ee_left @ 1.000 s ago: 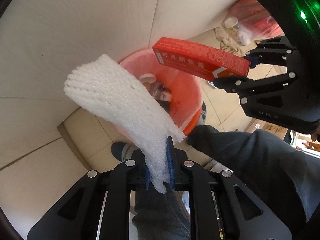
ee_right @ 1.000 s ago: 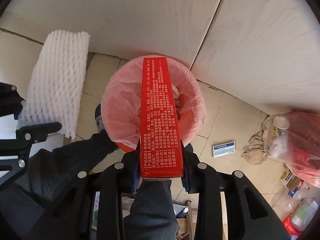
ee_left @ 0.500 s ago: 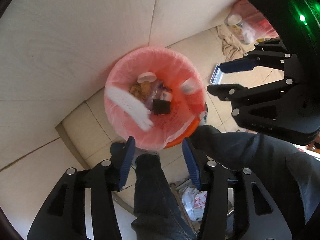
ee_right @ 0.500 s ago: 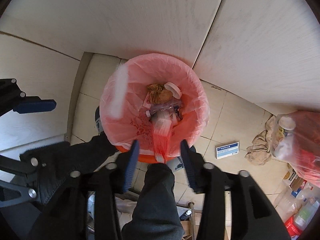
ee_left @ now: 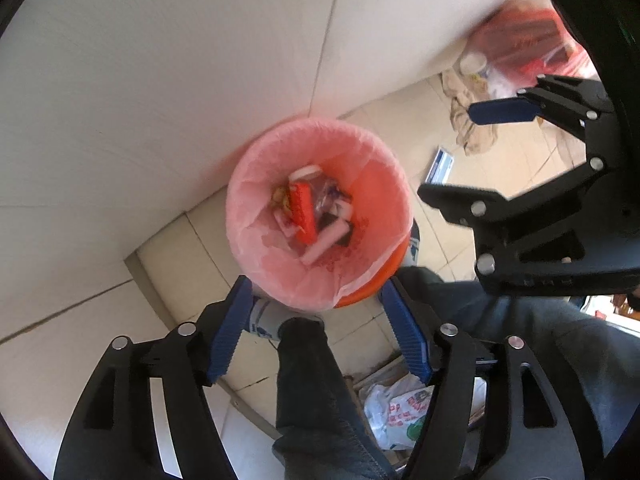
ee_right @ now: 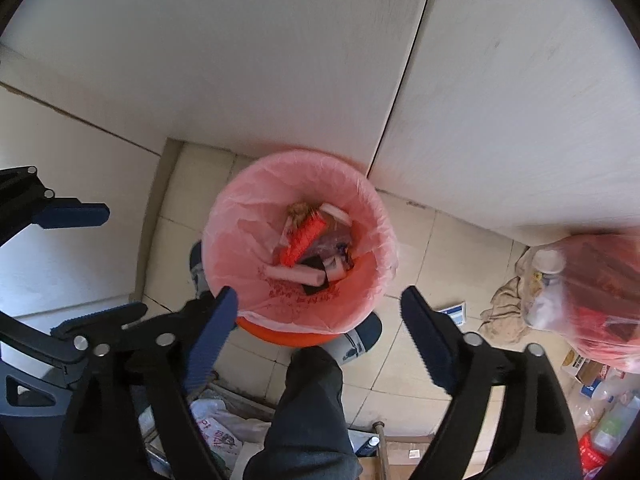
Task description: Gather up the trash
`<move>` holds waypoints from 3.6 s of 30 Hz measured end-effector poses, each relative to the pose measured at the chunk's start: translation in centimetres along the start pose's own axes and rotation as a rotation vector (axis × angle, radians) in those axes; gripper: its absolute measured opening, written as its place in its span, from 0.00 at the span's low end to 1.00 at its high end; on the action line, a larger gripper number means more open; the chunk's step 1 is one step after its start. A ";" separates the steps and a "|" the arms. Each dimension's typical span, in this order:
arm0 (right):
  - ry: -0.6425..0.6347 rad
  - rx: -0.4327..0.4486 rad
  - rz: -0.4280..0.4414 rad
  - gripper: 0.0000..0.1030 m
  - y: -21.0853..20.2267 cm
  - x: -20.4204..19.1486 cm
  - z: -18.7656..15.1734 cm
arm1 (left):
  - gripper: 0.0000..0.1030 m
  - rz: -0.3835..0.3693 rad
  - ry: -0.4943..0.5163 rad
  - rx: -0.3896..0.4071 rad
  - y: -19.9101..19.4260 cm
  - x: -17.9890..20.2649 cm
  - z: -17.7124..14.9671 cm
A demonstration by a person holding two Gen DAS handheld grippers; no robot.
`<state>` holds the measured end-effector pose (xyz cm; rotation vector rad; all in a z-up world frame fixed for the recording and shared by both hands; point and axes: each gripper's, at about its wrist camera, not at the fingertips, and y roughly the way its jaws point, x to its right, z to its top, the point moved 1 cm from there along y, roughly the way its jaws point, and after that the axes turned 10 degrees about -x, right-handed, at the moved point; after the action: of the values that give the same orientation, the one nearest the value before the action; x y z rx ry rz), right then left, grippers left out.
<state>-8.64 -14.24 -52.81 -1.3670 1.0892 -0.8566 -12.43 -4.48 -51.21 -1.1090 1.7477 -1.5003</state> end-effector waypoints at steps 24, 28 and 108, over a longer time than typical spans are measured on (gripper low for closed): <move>0.075 0.111 -0.005 0.95 -15.6 -0.9 -1.9 | 0.75 0.006 -0.136 0.159 -12.8 0.2 -3.6; 0.084 0.127 0.003 0.95 -19.3 -1.1 -2.6 | 0.75 0.014 -0.141 0.206 -16.8 0.2 -4.6; 0.082 0.199 0.037 0.95 -32.5 -1.1 -5.4 | 0.75 0.013 -0.119 0.342 -31.2 1.3 -7.7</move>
<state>-9.92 -16.88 -19.96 -1.1515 1.0588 -0.9739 -12.74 -2.55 -19.14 -0.9843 1.3531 -1.6158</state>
